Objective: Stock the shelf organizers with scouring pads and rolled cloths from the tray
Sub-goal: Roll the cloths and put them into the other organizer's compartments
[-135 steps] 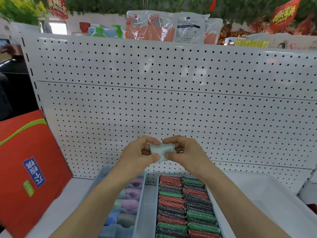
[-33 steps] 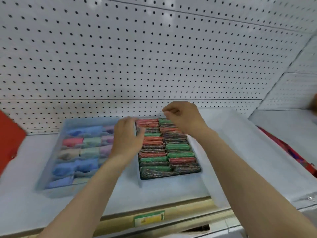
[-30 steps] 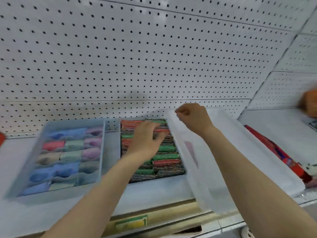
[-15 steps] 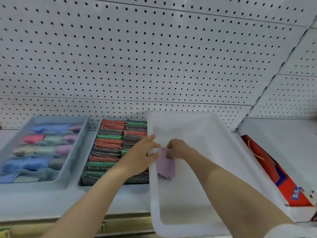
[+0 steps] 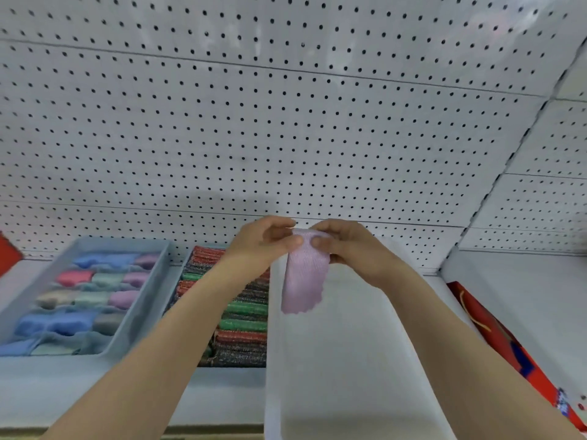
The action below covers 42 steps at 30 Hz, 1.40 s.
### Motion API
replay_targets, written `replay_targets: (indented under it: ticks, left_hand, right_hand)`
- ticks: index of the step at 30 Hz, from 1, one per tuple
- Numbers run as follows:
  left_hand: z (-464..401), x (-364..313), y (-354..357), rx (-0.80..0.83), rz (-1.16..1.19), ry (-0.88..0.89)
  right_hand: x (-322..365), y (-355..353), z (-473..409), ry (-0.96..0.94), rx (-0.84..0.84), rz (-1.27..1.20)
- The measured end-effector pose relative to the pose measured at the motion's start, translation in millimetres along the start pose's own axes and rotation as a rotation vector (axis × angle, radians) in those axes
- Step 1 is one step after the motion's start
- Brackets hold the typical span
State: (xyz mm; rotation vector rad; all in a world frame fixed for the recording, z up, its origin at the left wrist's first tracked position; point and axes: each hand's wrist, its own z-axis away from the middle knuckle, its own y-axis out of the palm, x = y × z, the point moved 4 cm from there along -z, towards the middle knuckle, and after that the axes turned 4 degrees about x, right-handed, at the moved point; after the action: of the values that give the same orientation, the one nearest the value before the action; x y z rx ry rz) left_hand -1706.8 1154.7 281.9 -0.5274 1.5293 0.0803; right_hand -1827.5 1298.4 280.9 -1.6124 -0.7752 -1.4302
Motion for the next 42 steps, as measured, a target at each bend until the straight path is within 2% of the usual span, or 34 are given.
replay_targets:
  ticks: [6,9,13,19,23,25,32,37,42]
  left_hand:
    - [-4.7,-30.2,-9.2,0.016,0.293,0.087]
    - [-3.7,-38.7,-17.7,-0.002,0.385,0.111]
    - [-0.9,-46.9,-32.9,-0.051,0.417,0.116]
    - [5.8,-53.4,-51.8,-0.128,0.519,0.078]
    - [9.6,-52.5,-57.2,-0.099,0.529,0.058]
    - [10.0,-51.6,-58.0,-0.096,0.532,0.052]
    - [10.5,-49.7,-66.7,-0.135,0.501,0.03]
    - [8.7,-38.8,-76.7,-0.215,0.479,-0.056]
    - [8.3,-33.9,-74.3,-0.188,0.504,-0.164]
  right_hand:
    - [33.6,8.7,6.2,-0.107,-0.102,-0.132]
    - [29.7,24.8,7.1,-0.064,-0.06,-0.228]
    - [17.4,51.7,5.6,-0.001,-0.032,-0.214]
    - [-6.4,75.1,12.0,0.079,0.078,-0.019]
    - [25.1,53.6,6.2,-0.123,0.041,-0.283]
    - [39.4,56.0,2.6,-0.163,0.069,-0.273]
    - [40.3,73.8,-4.7,-0.041,0.076,-0.259]
    - [56.2,71.8,0.5,-0.102,0.104,-0.021]
    - [70.1,61.5,-1.2,-0.323,-0.063,0.391]
